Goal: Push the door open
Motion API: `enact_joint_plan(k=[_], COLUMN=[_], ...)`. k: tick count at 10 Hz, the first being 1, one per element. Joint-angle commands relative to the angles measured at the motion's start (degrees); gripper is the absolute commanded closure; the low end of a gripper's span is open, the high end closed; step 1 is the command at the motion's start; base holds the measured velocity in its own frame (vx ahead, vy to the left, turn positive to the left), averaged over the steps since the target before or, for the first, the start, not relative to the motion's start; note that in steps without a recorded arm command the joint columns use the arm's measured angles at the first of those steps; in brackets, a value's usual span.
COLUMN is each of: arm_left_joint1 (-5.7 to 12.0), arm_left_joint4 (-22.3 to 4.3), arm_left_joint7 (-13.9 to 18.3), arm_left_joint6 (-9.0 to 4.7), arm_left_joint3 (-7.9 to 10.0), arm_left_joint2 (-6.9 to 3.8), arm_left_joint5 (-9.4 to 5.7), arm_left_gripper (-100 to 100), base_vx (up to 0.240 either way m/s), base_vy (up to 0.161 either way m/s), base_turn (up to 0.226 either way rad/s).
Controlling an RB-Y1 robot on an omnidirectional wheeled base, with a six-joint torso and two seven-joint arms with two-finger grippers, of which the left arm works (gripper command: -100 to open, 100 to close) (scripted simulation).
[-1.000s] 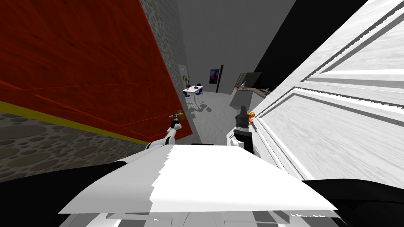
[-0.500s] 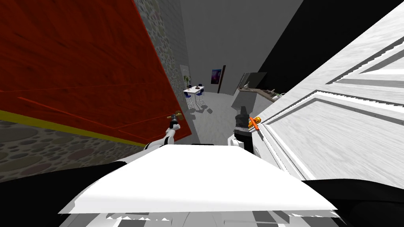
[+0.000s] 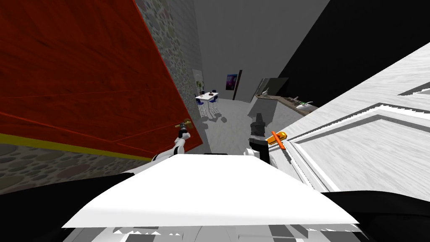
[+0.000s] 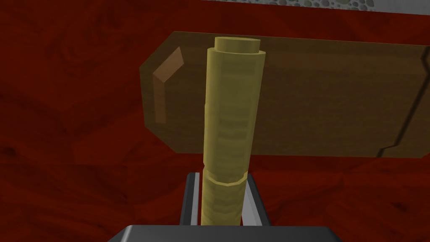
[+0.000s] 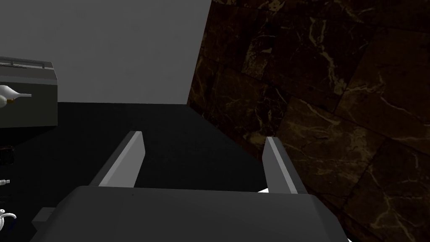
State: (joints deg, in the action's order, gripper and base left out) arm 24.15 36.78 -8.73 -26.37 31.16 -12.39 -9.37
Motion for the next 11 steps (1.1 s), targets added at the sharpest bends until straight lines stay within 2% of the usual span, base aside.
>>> enact_joint_plan(k=[1, 2, 3, 4, 7, 8, 9, 11], arm_left_joint1=[0.97, 0.78, 0.78, 0.66, 0.45, -0.05, -0.28, -0.44], arm_left_joint4=[-1.8, -1.8, -1.8, -1.8, -1.8, -1.2, -1.0, -1.0], arm_left_joint7=[0.0, -0.6, -0.6, -1.0, -1.7, -1.4, -2.0, -2.4], arm_left_joint6=[-0.97, -1.01, -1.01, -1.03, -1.07, -0.65, -0.63, -0.71], arm_left_joint3=[0.32, 1.78, 1.78, 2.8, 4.41, 4.0, 5.37, 6.33], arm_left_joint2=[-0.86, -1.35, -1.35, -1.69, -2.23, -1.89, -2.34, -2.59], arm_left_joint5=[-0.13, -0.57, -0.57, -0.87, -1.36, -1.27, -1.67, -1.93], arm_left_gripper=[100, 100, 100, 100, 100, 100, 100, 100], base_vx=[0.139, 0.171, 0.154, 0.191, 0.184, 0.075, 0.134, 0.201], base_vy=[-0.002, -0.01, -0.023, -0.027, -0.02, -0.004, 0.0, 0.0], base_turn=[0.035, 0.028, 0.044, 0.039, 0.049, 0.029, 0.039, 0.044])
